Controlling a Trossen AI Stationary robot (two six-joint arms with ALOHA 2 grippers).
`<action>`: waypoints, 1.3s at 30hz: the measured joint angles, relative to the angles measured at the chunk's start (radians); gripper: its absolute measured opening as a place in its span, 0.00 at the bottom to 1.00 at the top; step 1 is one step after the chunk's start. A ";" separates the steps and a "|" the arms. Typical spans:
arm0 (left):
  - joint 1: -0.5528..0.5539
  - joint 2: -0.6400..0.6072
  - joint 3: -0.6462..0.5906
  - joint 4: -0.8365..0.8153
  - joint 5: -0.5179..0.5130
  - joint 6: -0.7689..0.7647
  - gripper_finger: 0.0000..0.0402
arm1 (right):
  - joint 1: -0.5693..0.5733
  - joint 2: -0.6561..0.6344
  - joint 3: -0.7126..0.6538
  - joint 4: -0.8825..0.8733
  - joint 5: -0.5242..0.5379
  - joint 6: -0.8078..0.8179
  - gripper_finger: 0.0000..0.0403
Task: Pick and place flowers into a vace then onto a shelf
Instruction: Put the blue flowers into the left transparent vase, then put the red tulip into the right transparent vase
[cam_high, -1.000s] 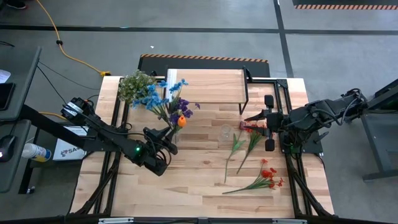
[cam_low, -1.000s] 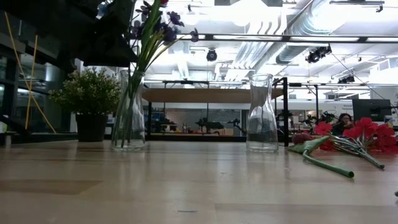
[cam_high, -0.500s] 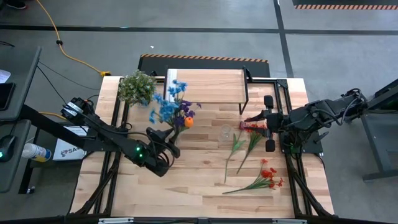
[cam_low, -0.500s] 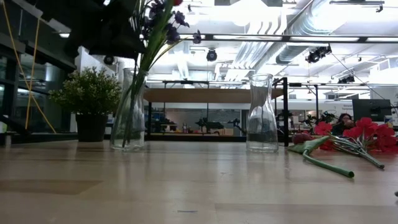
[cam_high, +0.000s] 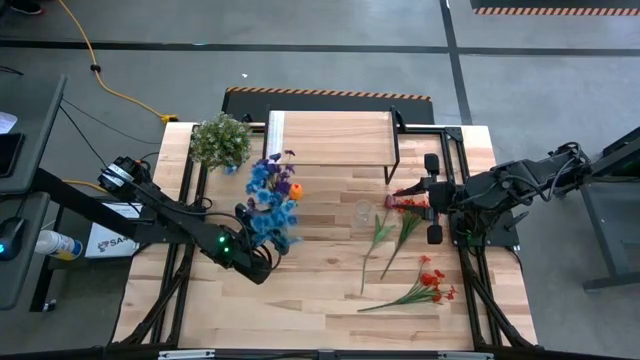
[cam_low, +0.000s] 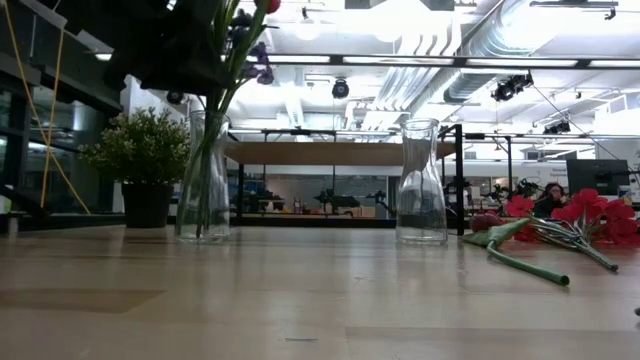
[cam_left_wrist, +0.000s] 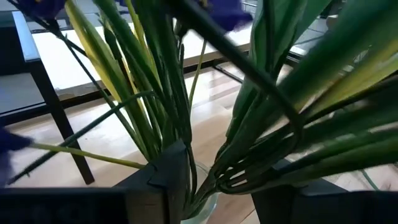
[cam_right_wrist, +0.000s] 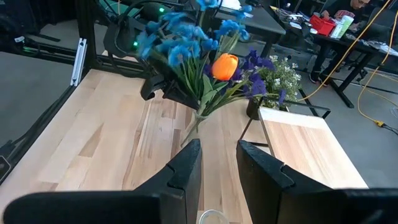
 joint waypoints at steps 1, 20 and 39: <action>0.000 0.000 0.000 0.000 0.002 0.000 0.47 | 0.000 0.000 0.000 0.000 0.000 0.000 0.23; -0.100 0.000 -0.001 -0.084 0.025 0.018 0.50 | 0.000 0.000 0.000 -0.022 0.002 0.015 0.23; -0.138 -0.003 -0.001 -0.345 0.026 -0.179 0.51 | 0.000 0.000 0.000 -0.005 0.010 0.016 0.23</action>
